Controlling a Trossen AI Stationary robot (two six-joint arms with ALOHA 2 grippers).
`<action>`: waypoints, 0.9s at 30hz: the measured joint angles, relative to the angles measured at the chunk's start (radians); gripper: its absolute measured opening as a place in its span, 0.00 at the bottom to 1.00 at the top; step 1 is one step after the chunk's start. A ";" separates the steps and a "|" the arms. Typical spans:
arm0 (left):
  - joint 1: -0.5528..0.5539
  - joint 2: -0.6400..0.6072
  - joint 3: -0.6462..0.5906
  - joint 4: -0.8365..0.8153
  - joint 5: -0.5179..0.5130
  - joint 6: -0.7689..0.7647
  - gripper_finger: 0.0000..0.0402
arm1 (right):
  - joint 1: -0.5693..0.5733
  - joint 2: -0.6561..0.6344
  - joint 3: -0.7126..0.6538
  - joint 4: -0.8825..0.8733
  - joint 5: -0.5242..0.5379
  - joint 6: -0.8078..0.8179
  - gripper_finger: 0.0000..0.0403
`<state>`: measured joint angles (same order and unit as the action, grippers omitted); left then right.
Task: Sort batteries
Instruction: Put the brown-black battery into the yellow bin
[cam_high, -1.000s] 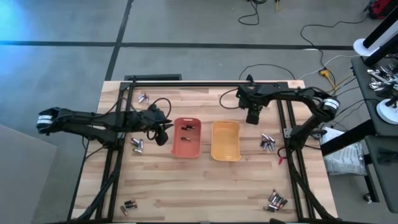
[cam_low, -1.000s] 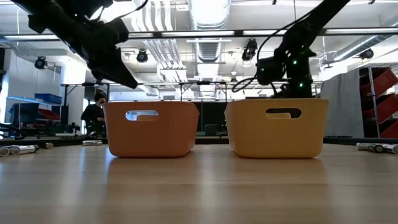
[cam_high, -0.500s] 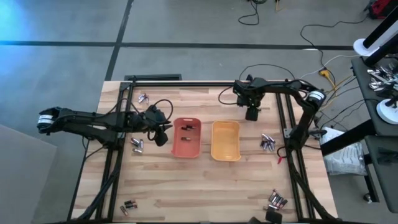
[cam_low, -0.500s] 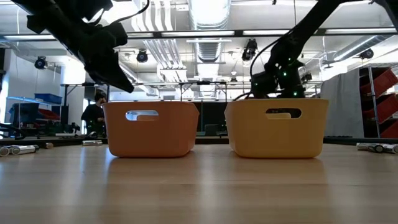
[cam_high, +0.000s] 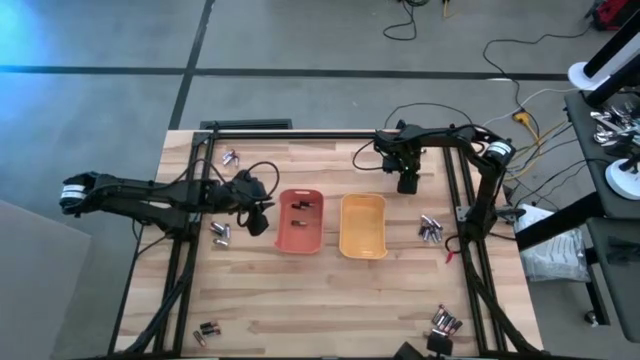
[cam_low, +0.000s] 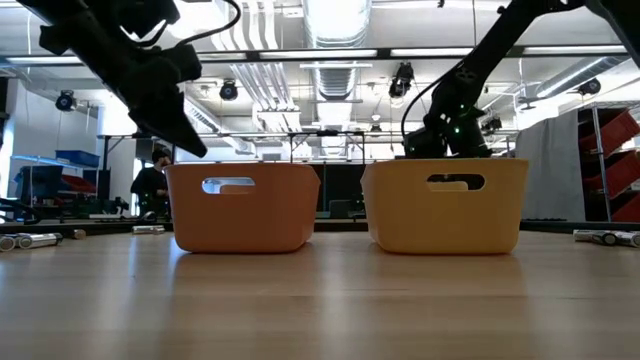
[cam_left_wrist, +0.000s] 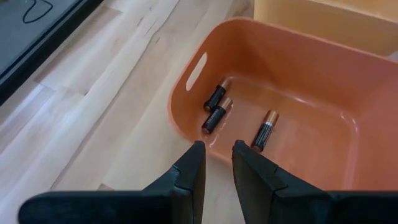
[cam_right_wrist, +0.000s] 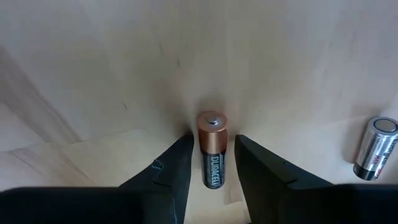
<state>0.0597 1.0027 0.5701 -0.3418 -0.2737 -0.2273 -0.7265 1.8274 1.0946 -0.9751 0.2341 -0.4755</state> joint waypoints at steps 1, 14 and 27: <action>0.000 0.000 -0.001 -0.002 0.000 -0.002 0.15 | 0.000 0.001 0.000 0.001 -0.003 0.000 0.26; -0.003 -0.009 -0.007 0.052 -0.006 -0.011 0.15 | 0.000 -0.010 -0.004 0.019 -0.026 0.040 0.10; -0.051 -0.176 -0.092 0.261 0.071 0.079 0.15 | 0.072 -0.210 -0.006 0.013 -0.038 0.145 0.10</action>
<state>0.0090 0.8272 0.4779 -0.0806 -0.2024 -0.1488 -0.6543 1.6177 1.0882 -0.9625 0.1965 -0.3305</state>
